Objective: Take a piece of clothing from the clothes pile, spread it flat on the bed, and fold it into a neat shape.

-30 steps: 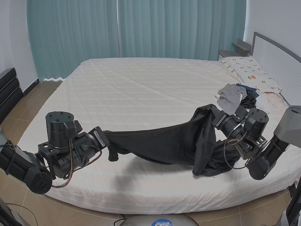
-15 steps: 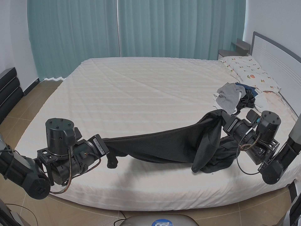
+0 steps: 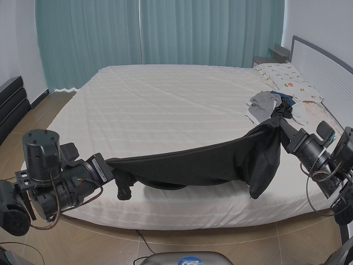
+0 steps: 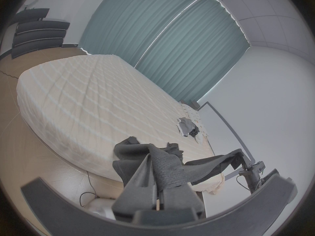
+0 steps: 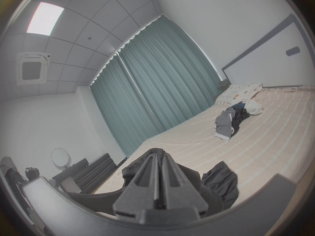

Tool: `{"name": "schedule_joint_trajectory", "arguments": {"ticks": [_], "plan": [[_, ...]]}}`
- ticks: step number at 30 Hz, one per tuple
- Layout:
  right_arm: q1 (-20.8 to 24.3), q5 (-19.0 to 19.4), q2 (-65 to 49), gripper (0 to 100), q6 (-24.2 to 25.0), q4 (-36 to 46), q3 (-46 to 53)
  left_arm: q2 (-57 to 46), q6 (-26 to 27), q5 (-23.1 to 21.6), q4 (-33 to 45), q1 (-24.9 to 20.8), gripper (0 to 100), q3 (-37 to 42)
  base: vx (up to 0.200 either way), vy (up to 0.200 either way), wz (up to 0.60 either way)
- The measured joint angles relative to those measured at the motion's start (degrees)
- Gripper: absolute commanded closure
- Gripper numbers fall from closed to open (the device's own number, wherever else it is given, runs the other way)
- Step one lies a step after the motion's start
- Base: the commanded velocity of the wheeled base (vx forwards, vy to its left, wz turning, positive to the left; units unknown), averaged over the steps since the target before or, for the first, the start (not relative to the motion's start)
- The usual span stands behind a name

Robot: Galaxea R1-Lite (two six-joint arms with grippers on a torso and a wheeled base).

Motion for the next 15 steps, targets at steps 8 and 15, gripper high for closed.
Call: {"name": "schedule_joint_trajectory", "arguments": {"ticks": [8, 15], "plan": [[-0.5, 1.5, -9.2, 100, -1.7, 10.1, -8.3, -4.0, 0.0, 0.2, 7.3, 1.7, 100, -8.7, 0.000, 0.000, 0.00], [-4.0, 2.9, -9.9, 100, -1.7, 19.1, -26.1, -2.1, -1.1, -0.1, 13.1, 5.4, 100, -18.6, 0.000, 0.000, 0.00]]}}
